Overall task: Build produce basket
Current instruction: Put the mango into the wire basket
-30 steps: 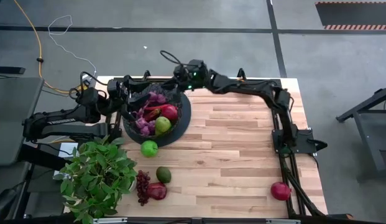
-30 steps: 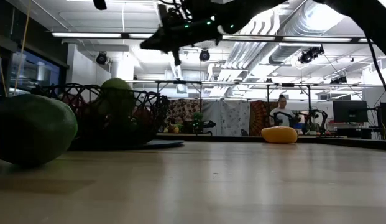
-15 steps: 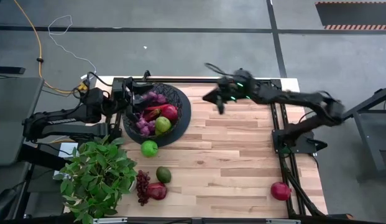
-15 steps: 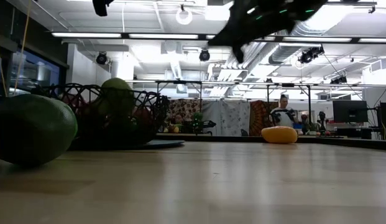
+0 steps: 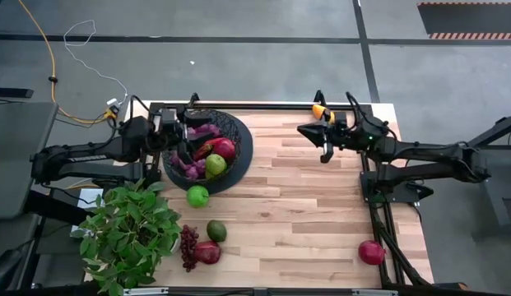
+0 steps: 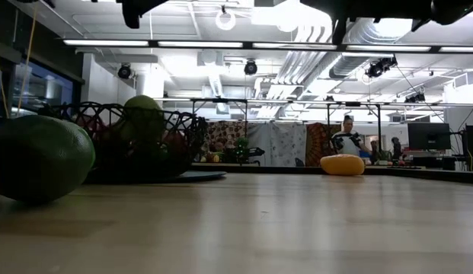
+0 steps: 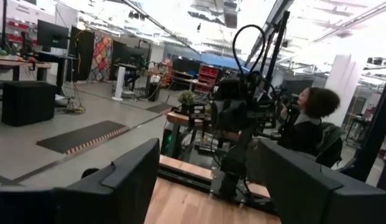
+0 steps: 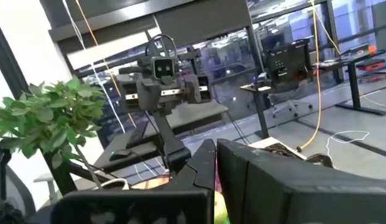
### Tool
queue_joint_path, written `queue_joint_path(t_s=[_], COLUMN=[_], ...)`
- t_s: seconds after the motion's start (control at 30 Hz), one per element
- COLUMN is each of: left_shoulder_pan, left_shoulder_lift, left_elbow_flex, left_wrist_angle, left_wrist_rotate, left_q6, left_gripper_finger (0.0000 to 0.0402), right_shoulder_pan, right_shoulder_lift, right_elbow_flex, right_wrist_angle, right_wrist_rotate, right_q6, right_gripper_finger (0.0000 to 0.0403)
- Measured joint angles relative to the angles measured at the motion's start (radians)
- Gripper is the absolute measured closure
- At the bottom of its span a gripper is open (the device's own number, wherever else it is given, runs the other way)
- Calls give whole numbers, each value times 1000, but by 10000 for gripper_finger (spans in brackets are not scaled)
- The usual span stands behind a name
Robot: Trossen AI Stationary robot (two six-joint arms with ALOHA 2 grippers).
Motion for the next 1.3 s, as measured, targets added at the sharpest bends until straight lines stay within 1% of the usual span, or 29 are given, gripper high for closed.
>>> queue_joint_path(t_s=[0.13, 0.2, 0.27, 0.3, 0.4, 0.43, 0.47, 0.53, 0.6, 0.7, 0.77, 0.83, 0.93, 1.03, 1.1, 1.17, 1.3], left_shoulder_pan=[-1, -1, -1, -1, -1, -1, -1, -1, -1, -1, -1, -1, -1, -1, -1, -1, 0], left_shoulder_lift=[5, 5, 5, 5, 5, 5, 5, 5, 5, 5, 5, 5, 5, 5, 5, 5, 5], left_elbow_flex=[0, 0, 0, 0, 0, 0, 0, 0, 0, 0, 0, 0, 0, 0, 0, 0, 0], left_wrist_angle=[0, 1, 1, 1, -1, -4, -5, -6, -8, -8, -9, -9, -18, -29, -32, -31, -31], left_wrist_rotate=[10, 9, 9, 9, 10, 15, 17, 24, 33, 32, 32, 32, 32, 33, 39, 40, 40], left_q6=[0, 0, -1, -3, -27, -27, -28, -20, 7, 13, 9, 0, 0, -1, -2, -1, -3], left_gripper_finger=[171, 195, 235, 261, 360, 380, 387, 390, 398, 399, 401, 401, 401, 401, 401, 401, 401], right_shoulder_pan=[-2, -2, -2, -2, -2, -2, -2, -2, -2, -2, -6, -20, -53, -113, -166, -225, -344], right_shoulder_lift=[-6, -5, -5, -5, -5, -5, -5, -5, -5, -5, -3, 8, 46, 106, 163, 231, 370], right_elbow_flex=[-1, -1, -1, -1, -1, -1, -1, -1, -1, 3, 38, 105, 217, 333, 401, 440, 472], right_wrist_angle=[-4, -6, -5, -5, -5, -5, -5, -5, -5, -40, -151, -302, -553, -823, -983, -1084, -1150], right_wrist_rotate=[5, 7, 14, 21, 23, 23, 24, 43, 77, 134, 165, 199, 277, 335, 337, 335, 313], right_q6=[0, -1, -1, -8, -39, -44, -45, -45, -45, -39, -41, -53, -53, -56, -74, -80, -84], right_gripper_finger=[403, 403, 402, 402, 402, 402, 401, 394, 378, 332, 288, 238, 161, 99, 71, 53, 39])
